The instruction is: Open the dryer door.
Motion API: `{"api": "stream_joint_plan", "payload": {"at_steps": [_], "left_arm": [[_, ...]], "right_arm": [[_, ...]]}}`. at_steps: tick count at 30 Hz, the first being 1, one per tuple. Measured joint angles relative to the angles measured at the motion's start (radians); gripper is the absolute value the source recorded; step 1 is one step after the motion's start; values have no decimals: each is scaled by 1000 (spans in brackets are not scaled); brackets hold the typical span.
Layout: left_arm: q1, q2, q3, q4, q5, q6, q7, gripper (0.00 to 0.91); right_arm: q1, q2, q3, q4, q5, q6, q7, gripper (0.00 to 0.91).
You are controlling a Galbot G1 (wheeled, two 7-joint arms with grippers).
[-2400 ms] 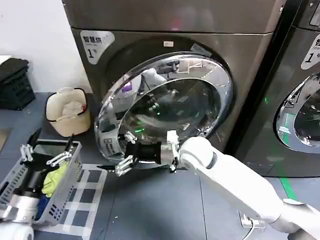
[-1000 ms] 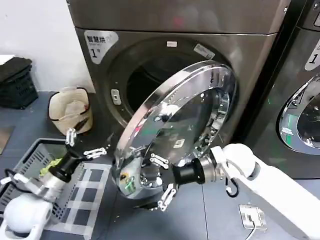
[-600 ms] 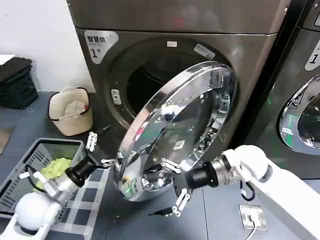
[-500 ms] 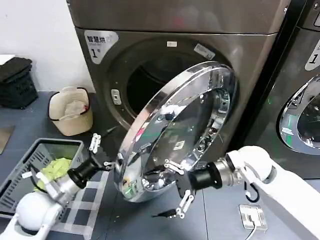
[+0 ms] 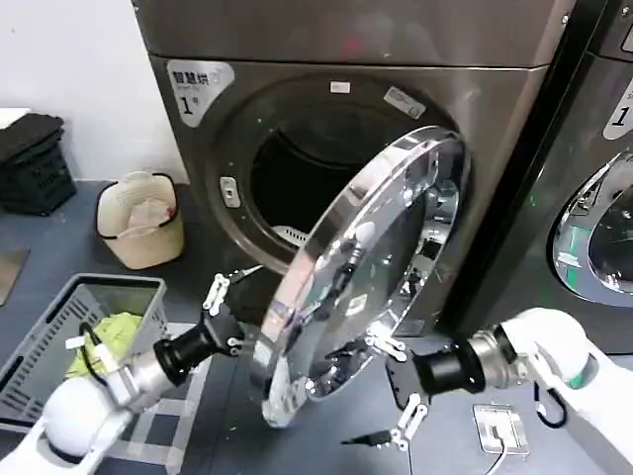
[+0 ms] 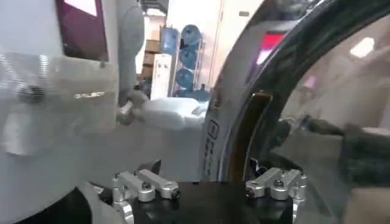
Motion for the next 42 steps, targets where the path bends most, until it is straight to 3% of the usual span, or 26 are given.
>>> {"api": "stream_joint_plan", "payload": {"at_steps": [9, 20, 32, 42], "left_arm": [[-45, -3, 90, 1, 20, -5, 0, 907], [-94, -25, 181, 6, 43, -20, 8, 907], [-181, -55, 306, 35, 51, -21, 12, 907], [-260, -78, 417, 70, 56, -25, 10, 907]], "right_arm": [[-125, -35, 126, -38, 2, 81, 7, 907], [-395, -45, 396, -140, 9, 259, -39, 907], [-731, 59, 743, -212, 35, 400, -84, 907], [-898, 224, 1000, -315, 52, 508, -65, 907]]}}
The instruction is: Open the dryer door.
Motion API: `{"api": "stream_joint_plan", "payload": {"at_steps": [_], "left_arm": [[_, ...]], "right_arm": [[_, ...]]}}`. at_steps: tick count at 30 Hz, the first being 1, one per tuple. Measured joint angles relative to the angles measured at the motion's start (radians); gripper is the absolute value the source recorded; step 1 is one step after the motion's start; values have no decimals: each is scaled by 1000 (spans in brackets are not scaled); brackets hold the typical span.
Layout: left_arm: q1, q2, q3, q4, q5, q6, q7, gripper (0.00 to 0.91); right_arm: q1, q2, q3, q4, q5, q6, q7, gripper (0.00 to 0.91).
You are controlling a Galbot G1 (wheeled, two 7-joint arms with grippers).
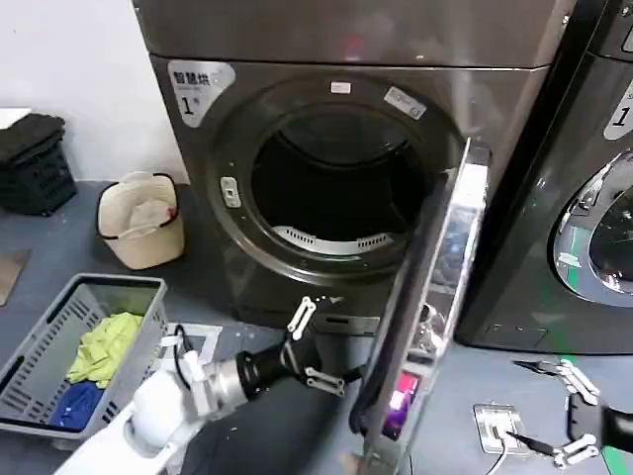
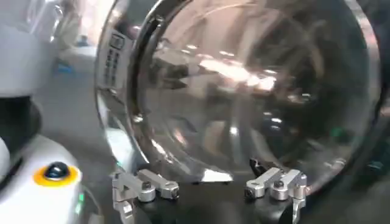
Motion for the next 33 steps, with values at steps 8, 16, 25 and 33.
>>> {"api": "stream_joint_plan", "payload": {"at_steps": [8, 16, 25, 33], "left_arm": [[-94, -32, 122, 42, -1, -1, -2, 907], [-199, -98, 244, 93, 14, 0, -21, 907], [-301, -184, 362, 157, 78, 7, -74, 907], [-368, -271, 427, 223, 132, 19, -116, 907]], "right_arm": [[-87, 109, 169, -119, 45, 101, 18, 907], [-158, 180, 325, -260, 86, 170, 67, 907], [-185, 218, 452, -447, 44, 177, 259, 907], [-190, 204, 526, -582, 13, 62, 543, 907]]}}
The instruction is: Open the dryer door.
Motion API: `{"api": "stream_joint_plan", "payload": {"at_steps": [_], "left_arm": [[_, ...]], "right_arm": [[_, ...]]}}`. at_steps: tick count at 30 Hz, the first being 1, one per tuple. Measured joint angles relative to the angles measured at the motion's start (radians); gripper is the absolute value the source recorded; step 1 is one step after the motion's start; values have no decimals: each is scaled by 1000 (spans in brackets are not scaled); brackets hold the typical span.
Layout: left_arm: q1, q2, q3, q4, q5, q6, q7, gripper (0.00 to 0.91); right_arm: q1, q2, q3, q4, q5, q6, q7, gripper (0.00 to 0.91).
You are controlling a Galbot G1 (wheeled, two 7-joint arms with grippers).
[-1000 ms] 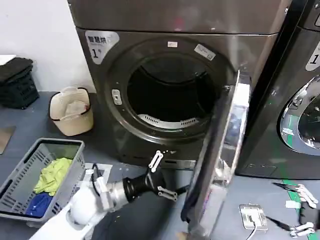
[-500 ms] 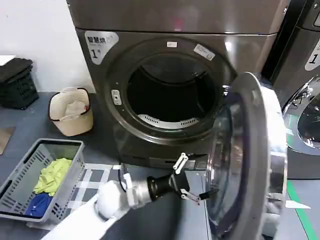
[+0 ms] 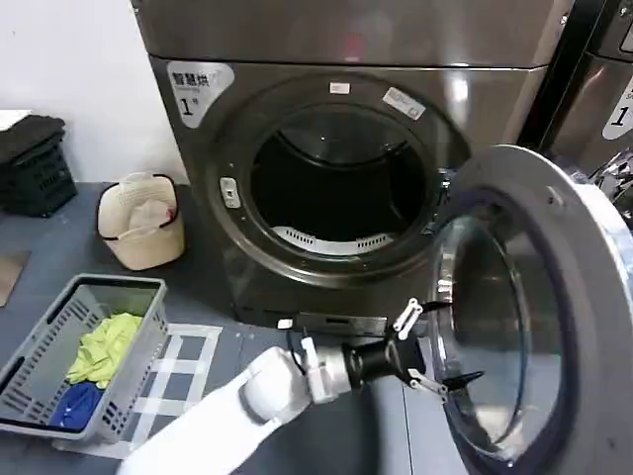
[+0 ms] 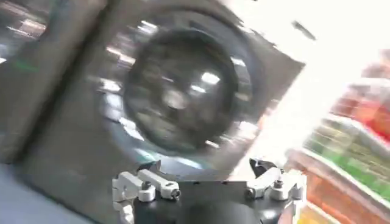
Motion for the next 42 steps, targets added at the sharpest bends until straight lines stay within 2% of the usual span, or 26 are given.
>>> {"api": "stream_joint_plan", "payload": {"at_steps": [5, 10, 16, 18, 23, 26, 29, 34, 42], "left_arm": [[-35, -55, 32, 43, 33, 12, -11, 907], [-64, -96, 47, 77, 51, 15, -16, 907], [-95, -137, 60, 113, 50, 13, -24, 907], [-99, -153, 65, 125, 52, 10, -27, 907], [-114, -183, 79, 159, 71, -4, -30, 907], [-120, -199, 80, 176, 87, -13, -34, 907], [-124, -215, 80, 197, 94, -13, -44, 907], [-132, -240, 81, 226, 120, -10, -69, 907], [-145, -295, 73, 283, 172, 34, -127, 907]], "right_arm": [[1, -12, 37, -64, -52, -101, 200, 907], [4, -21, 68, -100, -142, -234, 446, 907], [2, -46, 106, -166, -215, -367, 632, 907], [2, -54, 122, -198, -226, -413, 684, 907], [0, -55, 161, -223, -231, -569, 803, 907], [4, -56, 174, -228, -231, -633, 840, 907], [8, -58, 184, -236, -233, -675, 848, 907], [8, -57, 188, -242, -241, -709, 849, 907], [0, -47, 204, -230, -242, -709, 845, 907]]}}
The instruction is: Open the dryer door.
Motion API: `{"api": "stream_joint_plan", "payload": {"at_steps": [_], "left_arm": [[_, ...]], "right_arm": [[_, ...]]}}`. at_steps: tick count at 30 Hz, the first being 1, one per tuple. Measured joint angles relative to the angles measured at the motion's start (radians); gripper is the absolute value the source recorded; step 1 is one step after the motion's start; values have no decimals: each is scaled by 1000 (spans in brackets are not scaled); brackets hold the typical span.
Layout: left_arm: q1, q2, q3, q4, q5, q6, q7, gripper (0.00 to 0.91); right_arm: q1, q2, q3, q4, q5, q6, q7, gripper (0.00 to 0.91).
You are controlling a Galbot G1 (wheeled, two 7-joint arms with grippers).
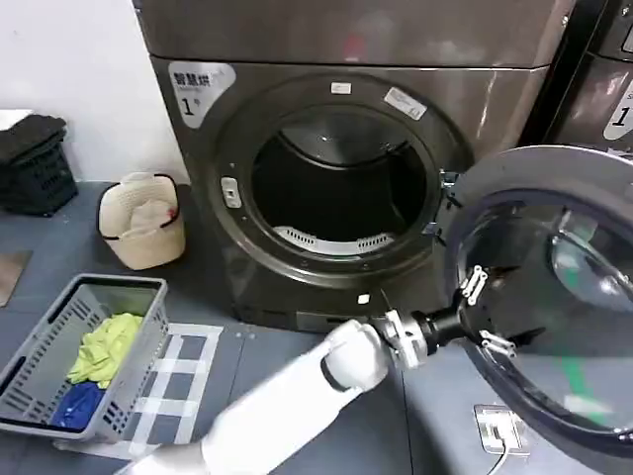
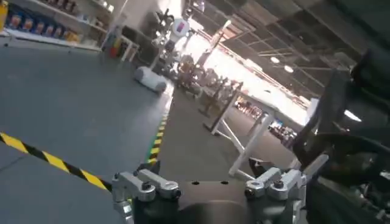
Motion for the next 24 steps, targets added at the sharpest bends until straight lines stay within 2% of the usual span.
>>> {"api": "stream_joint_plan", "payload": {"at_steps": [7, 24], "left_arm": [[-1, -40, 18, 37, 42, 18, -55, 907], [2, -69, 41, 32, 34, 25, -55, 907]], "right_arm": [[1, 9, -2, 27, 3, -4, 7, 907], [1, 13, -5, 51, 10, 7, -8, 907]]}}
